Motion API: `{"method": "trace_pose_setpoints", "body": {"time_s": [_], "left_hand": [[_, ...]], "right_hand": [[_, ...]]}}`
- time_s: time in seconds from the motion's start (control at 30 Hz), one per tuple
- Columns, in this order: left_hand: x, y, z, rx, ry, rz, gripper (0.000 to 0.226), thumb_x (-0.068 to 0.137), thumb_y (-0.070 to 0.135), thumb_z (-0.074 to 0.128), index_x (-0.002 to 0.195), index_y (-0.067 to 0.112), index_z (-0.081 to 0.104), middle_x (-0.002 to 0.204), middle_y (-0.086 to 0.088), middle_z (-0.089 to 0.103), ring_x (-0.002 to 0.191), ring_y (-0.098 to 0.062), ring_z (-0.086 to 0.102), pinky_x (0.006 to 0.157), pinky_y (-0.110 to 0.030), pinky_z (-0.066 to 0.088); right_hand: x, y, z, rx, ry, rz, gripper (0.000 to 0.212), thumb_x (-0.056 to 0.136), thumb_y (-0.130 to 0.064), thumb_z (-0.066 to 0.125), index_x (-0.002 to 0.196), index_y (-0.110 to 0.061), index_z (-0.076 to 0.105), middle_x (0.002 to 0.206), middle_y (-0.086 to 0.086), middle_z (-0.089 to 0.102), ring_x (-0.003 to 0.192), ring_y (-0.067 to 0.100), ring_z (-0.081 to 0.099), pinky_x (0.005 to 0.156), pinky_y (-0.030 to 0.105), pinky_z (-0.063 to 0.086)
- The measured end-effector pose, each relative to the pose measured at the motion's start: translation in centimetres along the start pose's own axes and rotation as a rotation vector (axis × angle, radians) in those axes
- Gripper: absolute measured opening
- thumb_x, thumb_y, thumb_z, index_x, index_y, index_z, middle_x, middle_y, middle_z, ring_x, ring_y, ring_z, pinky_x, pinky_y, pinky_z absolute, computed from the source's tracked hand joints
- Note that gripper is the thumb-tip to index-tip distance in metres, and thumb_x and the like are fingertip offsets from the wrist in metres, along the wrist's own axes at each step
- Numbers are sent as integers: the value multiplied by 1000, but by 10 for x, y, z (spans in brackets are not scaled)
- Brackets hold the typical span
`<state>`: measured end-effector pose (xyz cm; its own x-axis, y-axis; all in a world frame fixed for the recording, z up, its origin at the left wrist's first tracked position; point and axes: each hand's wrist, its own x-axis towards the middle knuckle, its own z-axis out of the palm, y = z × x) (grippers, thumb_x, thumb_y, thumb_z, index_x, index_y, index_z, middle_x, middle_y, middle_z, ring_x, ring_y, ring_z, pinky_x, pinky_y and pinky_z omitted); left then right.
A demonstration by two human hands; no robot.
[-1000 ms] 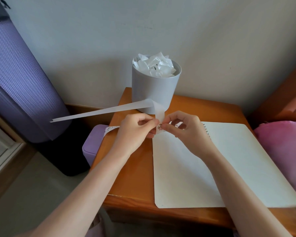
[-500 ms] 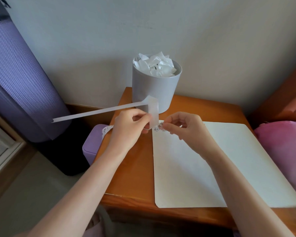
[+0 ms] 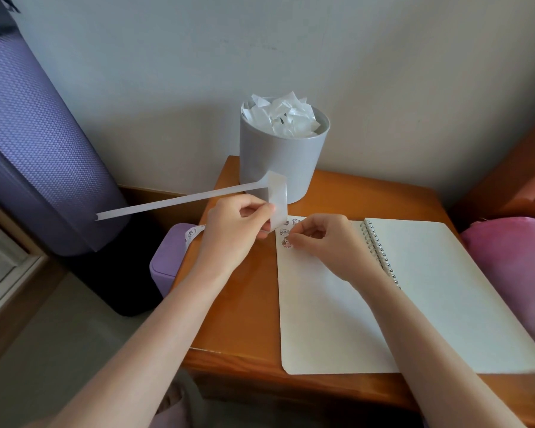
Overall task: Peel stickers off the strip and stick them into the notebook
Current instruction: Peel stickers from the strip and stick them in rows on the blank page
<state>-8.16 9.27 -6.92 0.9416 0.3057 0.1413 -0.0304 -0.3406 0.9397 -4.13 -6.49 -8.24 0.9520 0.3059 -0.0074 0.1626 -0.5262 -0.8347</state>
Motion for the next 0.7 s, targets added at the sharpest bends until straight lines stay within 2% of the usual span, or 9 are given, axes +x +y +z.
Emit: {"method": "trace_pose_setpoints", "body": {"time_s": [0.27,0.43,0.7], "left_hand": [[0,1,-1,-7,-3,1,5,90,26,59,92,23,63,75,14,62,71,-7,66,58,-6,51],[0,1,-1,-14,-4,0,8,90,26,58,93,22,64,77,10,64,73,-10,67,59,-7,52],[-1,2,0,-17,-1,-4,7,90,26,59,92,22,64,77,10,64,72,-8,66,57,-5,50]], "right_hand": [[0,0,5,-22,20,-36,9,81,-14,70,74,-18,69,76,6,69,61,9,50,57,23,40],[0,1,5,-41,24,-44,10,81,-14,71,73,-20,68,67,-4,62,50,0,46,46,10,33],[0,3,8,-68,58,-47,15,78,-15,73,68,-23,65,61,-11,55,50,-3,45,46,11,33]]}}
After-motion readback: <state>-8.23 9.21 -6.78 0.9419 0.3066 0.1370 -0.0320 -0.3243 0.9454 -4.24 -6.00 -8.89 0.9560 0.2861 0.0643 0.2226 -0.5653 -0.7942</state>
